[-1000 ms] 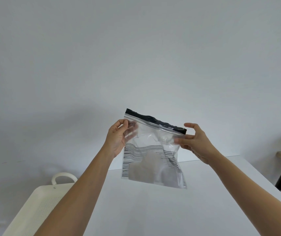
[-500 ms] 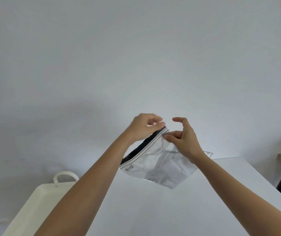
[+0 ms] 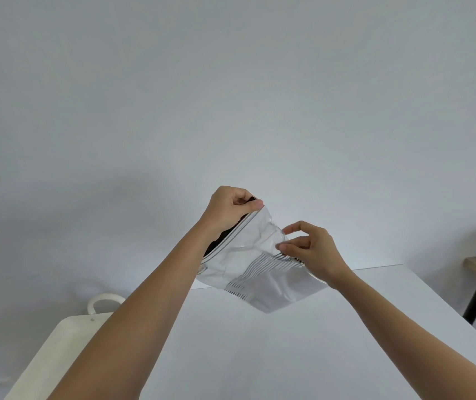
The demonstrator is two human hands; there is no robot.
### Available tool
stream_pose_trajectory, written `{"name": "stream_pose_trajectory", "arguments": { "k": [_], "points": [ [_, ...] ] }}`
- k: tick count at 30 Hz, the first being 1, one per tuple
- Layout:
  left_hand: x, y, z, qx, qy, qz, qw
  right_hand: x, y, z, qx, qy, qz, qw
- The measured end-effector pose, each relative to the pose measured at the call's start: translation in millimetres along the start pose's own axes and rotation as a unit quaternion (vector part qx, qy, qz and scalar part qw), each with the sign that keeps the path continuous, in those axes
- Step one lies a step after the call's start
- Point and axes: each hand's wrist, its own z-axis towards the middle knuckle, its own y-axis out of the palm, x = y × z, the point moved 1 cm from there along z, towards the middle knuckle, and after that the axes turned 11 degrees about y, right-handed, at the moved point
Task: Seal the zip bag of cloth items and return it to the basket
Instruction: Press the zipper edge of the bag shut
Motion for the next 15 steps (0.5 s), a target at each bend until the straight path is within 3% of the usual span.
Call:
{"name": "stream_pose_trajectory", "arguments": {
  "k": [8,12,15],
  "points": [
    [1,-9,2,0.045,0.007,-0.027,0.999,9,-9,0,-0.003,-0.001,0.012,1.0],
    [8,3,5,-0.01,0.017,0.012,1.0,8,-3,-4,-0.04,-0.013,-0.055,0.998],
    [13,18,7,-0.057,0.024,0.025,0.998,1,6,-1,-0.013,-0.036,-0.06,0.997]
  ]
}}
